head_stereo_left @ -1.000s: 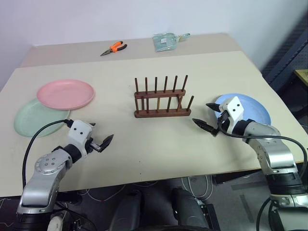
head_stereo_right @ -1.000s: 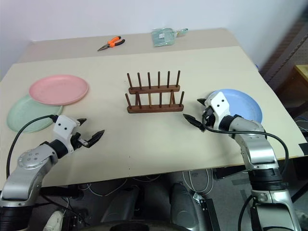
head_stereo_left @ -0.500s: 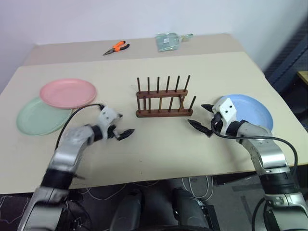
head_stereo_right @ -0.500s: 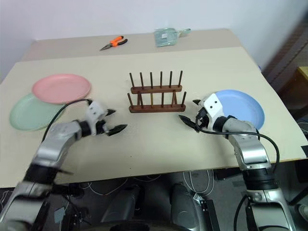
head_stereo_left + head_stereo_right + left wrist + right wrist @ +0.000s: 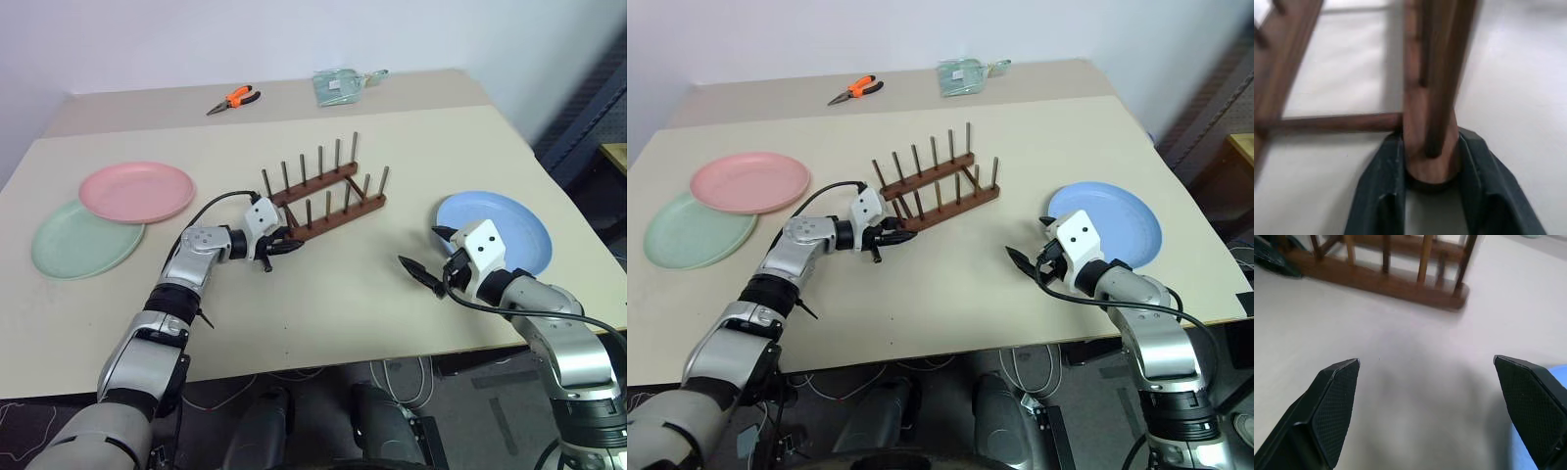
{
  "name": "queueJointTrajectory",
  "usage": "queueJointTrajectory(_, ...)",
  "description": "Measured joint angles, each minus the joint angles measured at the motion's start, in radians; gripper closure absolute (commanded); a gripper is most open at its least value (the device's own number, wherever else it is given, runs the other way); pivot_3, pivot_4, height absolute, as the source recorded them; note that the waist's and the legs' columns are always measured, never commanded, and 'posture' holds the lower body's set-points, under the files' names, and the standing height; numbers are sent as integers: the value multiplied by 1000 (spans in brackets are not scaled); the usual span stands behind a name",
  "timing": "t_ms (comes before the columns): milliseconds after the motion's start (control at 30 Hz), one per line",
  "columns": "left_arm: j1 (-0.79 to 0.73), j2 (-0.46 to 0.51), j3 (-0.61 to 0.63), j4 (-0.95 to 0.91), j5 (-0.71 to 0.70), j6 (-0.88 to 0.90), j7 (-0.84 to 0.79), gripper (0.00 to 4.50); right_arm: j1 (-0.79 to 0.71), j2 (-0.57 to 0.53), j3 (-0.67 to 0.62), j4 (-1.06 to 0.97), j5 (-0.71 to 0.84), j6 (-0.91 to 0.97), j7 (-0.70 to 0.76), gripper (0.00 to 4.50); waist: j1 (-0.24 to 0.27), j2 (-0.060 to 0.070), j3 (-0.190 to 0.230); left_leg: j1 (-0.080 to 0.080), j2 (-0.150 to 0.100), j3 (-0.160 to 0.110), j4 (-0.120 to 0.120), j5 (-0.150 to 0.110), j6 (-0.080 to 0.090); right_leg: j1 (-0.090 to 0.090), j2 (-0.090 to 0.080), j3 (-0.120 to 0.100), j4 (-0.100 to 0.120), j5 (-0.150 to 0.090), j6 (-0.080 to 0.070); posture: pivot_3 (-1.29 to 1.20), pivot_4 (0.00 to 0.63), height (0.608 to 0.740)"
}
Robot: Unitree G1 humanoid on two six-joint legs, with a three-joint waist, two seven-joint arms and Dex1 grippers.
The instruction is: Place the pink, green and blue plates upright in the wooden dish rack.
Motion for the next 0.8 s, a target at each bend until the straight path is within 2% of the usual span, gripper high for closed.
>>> queueJointTrajectory(133, 63, 30, 4, -106, -6, 25, -21, 3722, -29, 0, 9, 31, -9, -12, 6, 0, -5, 0, 0, 1, 1, -1, -1, 0, 0, 0, 0, 1, 0, 0, 0, 0, 150, 740)
queueJointTrajectory(300, 241, 122, 2, -419, -65, 154, -115, 3722, -59, -2, 13, 108, -26, -53, 23, 0, -2, 0, 0, 1, 1, -2, -1, 0, 0, -1, 0, 1, 0, 0, 0, 0, 150, 740)
queueJointTrajectory(333, 271, 146, -1, -476, -72, 182, -135, 2682, -63, -3, 13, 123, -30, -64, 27, 0, -2, 0, 0, 1, 1, -1, -1, 0, 0, -1, 0, 1, 0, 0, 0, 0, 150, 740)
queueJointTrajectory(400, 312, 182, -2, -548, -80, 222, -155, 1918, -66, -6, 12, 147, -35, -80, 33, 0, -1, 0, 0, 1, 1, -1, -1, 0, 0, -1, 0, 1, 0, 0, 0, 0, 150, 740)
queueJointTrajectory(500, 346, 213, -1, -604, -76, 249, -144, 359, -65, -25, 12, 176, -50, -97, 43, 0, 1, 0, 0, 1, 1, -1, -1, 0, 0, -1, 0, 1, 0, 0, -1, 0, 150, 740)
queueJointTrajectory(533, 351, 219, 1, -611, -75, 255, -129, 38, -65, -35, 12, 182, -52, -102, 47, 0, 1, 0, 0, 1, 1, -1, -1, 0, 0, -1, 0, 1, 0, 0, -1, 0, 150, 740)
queueJointTrajectory(633, 413, 273, 30, -668, -78, 280, -88, 0, -47, -53, 7, 175, -44, -109, 82, 807, -8, 0, 0, 2, 2, -1, -3, 0, 0, -1, 1, 2, 0, 0, -1, 0, 150, 740)
queueJointTrajectory(733, 540, 361, 109, -782, -121, 355, -71, 951, -1, -84, 4, 136, -18, -92, 137, 2322, -27, 1, 0, 7, 3, -1, -7, 0, 0, 1, 1, 3, 1, -2, -4, 0, 150, 740)
queueJointTrajectory(800, 628, 389, 154, -880, -176, 441, -68, 1942, 30, -97, 11, 82, 6, -65, 175, 3361, -33, 1, 0, 11, 4, 0, -9, 0, 0, 3, 1, 4, 1, -4, -4, 0, 150, 740)
